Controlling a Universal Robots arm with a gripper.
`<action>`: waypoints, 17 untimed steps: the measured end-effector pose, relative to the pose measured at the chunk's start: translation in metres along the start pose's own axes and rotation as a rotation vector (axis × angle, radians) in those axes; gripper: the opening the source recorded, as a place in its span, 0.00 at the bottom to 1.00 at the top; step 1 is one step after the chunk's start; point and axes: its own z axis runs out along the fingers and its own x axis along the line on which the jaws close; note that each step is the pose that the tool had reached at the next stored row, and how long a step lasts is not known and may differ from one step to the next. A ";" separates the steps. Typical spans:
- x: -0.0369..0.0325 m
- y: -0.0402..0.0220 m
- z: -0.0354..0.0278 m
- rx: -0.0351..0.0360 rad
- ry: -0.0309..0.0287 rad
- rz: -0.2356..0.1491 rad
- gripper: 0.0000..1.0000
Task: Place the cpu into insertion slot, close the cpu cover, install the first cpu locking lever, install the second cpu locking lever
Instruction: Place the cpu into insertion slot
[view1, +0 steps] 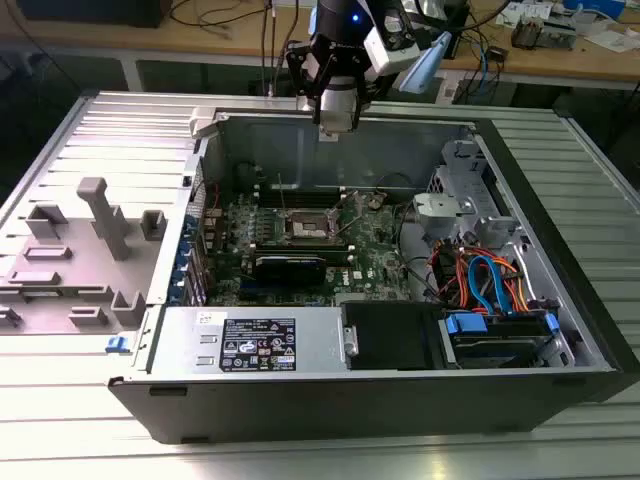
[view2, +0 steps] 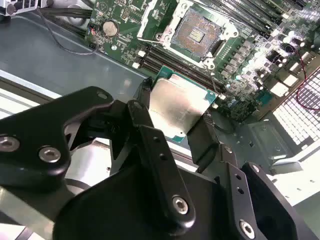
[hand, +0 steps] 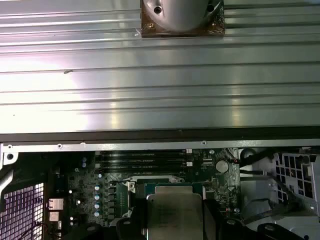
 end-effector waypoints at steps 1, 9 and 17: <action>0.0000 0.0000 0.0000 -0.0001 0.0000 0.000 0.55; -0.0001 -0.0040 -0.0003 -0.0001 0.0000 0.000 0.55; -0.0002 -0.0060 -0.0005 0.0000 0.0000 0.000 0.55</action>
